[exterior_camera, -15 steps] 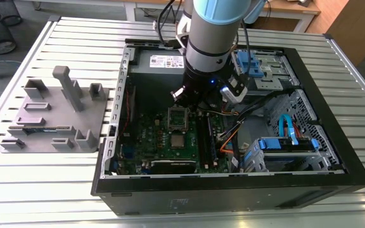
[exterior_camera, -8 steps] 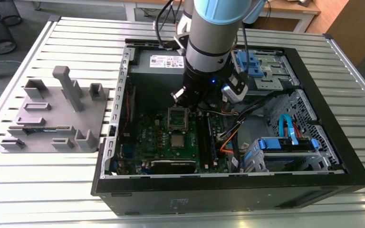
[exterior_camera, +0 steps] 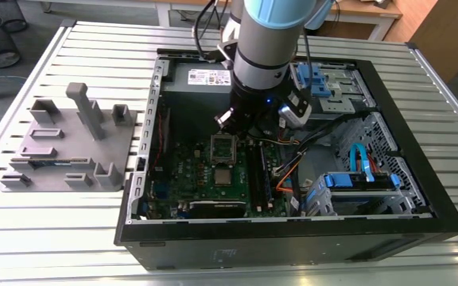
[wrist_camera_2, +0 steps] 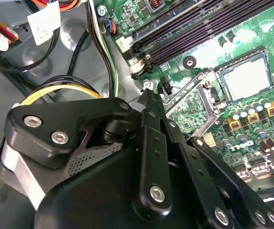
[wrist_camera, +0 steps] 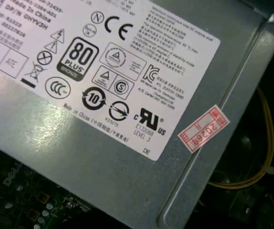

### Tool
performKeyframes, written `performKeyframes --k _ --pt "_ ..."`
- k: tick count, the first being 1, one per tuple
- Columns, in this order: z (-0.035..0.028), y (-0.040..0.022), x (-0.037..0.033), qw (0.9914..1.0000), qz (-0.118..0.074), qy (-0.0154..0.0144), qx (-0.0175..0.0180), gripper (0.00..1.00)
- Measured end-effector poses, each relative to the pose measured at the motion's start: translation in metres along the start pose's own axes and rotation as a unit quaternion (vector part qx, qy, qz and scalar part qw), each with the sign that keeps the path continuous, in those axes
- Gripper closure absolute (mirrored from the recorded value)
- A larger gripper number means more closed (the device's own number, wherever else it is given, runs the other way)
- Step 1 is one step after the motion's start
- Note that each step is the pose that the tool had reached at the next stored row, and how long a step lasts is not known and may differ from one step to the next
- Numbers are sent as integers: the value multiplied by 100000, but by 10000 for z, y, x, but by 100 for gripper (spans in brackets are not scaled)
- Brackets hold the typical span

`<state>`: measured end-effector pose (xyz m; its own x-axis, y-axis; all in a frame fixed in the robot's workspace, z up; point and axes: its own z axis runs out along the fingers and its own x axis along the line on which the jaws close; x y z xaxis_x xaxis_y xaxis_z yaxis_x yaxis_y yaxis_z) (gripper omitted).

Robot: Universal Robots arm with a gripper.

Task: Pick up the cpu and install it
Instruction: 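Close the cpu cover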

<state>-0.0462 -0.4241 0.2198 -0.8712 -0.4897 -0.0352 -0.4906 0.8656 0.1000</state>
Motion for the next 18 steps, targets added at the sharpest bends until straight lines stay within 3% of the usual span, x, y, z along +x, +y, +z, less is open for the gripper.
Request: performKeyframes --k 4,12,18 --pt "-20 -1 1 99993 -1216 103 -51 89" --pt "-55 2 0 99982 -1887 184 -71 89" --pt "-57 2 0 99894 -4582 537 -32 89"
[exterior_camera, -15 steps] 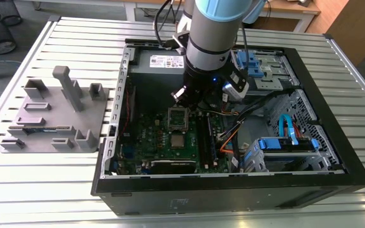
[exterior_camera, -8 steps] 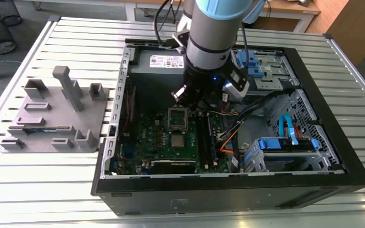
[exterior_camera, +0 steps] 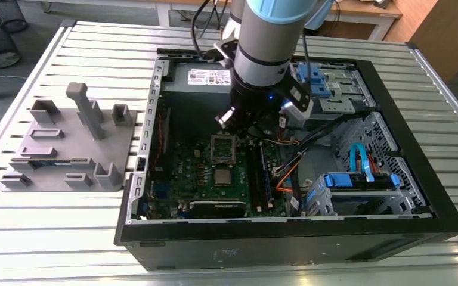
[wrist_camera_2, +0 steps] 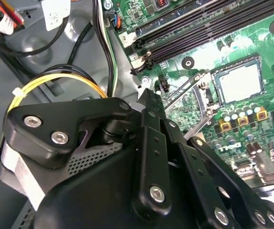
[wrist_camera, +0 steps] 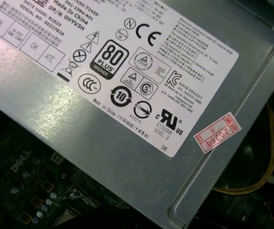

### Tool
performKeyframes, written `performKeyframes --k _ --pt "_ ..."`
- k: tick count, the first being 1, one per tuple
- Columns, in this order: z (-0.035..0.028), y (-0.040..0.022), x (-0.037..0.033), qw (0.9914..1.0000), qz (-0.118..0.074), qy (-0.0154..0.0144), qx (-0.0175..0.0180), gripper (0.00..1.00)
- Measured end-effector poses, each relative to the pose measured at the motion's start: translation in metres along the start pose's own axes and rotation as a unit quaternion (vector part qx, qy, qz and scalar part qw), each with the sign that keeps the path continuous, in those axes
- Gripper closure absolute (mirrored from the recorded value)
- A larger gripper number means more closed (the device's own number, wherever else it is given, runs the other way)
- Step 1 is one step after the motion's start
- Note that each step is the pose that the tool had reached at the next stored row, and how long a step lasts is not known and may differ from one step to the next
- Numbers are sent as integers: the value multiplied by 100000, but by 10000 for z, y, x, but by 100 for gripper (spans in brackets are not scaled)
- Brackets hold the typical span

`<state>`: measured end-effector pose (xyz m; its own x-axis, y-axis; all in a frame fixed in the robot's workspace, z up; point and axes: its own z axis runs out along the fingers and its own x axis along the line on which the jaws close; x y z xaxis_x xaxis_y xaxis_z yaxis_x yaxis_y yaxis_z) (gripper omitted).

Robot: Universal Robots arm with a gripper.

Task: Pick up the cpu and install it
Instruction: 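Close the cpu cover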

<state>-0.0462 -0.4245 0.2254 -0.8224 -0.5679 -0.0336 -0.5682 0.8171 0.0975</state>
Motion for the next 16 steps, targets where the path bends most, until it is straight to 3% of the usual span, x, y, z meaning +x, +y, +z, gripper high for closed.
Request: performKeyframes --k 8,16 --pt "-14 1 0 99938 -3488 362 -93 89" --pt "-61 6 -2 99796 -6350 630 -197 89"
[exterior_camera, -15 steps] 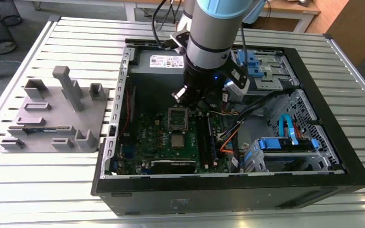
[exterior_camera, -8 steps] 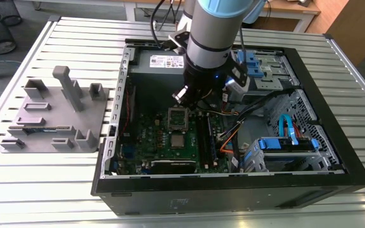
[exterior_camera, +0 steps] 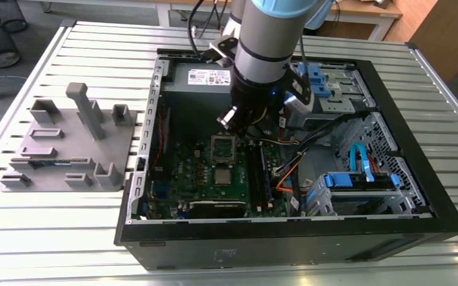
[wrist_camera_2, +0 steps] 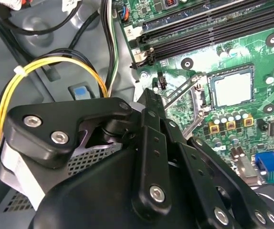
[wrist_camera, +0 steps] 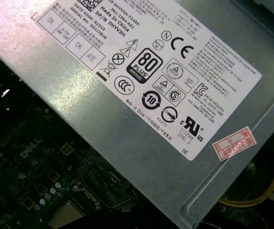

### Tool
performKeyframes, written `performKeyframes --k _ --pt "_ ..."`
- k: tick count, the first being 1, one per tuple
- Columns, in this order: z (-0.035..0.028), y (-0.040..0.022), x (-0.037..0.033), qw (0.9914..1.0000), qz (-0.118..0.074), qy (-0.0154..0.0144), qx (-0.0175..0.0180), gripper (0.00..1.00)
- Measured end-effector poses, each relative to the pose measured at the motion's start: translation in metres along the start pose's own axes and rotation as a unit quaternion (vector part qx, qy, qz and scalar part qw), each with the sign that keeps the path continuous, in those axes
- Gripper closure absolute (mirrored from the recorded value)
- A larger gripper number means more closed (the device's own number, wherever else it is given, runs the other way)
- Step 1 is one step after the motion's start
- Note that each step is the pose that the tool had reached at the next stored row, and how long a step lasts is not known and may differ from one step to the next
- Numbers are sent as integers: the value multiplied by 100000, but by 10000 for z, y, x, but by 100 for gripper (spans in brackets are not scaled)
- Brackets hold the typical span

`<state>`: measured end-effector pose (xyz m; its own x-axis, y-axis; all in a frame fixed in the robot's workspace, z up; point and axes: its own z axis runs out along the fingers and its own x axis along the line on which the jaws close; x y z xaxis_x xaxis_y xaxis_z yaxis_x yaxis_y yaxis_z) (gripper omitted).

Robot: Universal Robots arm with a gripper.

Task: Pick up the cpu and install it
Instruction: 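Close the cpu cover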

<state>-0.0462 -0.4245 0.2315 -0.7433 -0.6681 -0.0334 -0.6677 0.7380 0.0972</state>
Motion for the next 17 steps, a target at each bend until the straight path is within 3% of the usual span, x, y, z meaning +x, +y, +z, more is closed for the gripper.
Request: performKeyframes --k 17 --pt "-65 -3 8 99864 -5190 514 -170 89"
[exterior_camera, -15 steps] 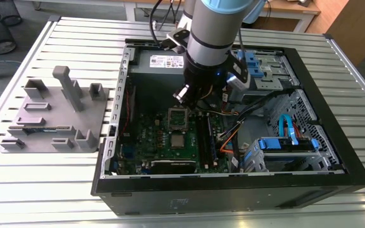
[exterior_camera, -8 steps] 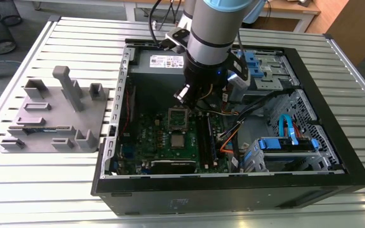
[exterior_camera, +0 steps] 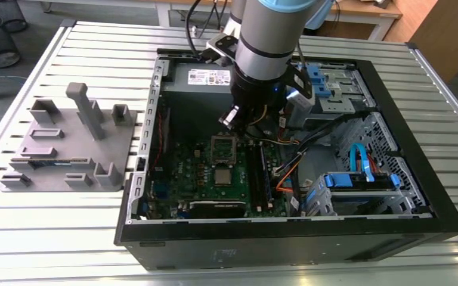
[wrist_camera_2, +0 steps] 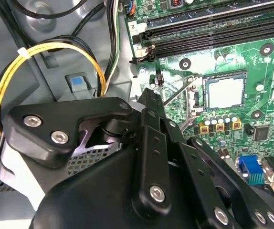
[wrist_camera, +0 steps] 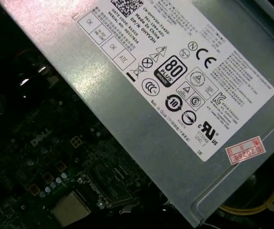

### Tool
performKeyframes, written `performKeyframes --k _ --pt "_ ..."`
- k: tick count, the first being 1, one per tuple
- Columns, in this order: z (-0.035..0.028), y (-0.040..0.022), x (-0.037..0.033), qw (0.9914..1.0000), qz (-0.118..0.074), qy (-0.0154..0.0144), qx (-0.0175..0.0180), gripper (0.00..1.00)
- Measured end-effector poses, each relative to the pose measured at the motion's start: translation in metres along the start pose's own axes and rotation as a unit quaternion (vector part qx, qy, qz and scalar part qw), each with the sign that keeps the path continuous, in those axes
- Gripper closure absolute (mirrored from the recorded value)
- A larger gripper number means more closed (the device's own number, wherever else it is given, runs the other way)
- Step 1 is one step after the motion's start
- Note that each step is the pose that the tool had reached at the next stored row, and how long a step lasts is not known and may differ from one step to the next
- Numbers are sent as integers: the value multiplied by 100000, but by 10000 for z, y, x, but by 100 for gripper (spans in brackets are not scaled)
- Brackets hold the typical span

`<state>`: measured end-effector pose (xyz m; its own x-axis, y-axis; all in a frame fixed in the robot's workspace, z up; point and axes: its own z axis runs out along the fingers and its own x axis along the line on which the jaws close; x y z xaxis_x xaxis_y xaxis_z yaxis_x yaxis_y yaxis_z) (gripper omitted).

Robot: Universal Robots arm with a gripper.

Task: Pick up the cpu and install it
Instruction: 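Close the cpu cover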

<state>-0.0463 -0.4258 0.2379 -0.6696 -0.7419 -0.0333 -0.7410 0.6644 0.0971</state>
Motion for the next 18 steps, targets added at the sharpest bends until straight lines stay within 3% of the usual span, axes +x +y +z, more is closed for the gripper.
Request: performKeyframes --k 18 --pt "-55 -29 104 99938 -3519 309 -84 89"
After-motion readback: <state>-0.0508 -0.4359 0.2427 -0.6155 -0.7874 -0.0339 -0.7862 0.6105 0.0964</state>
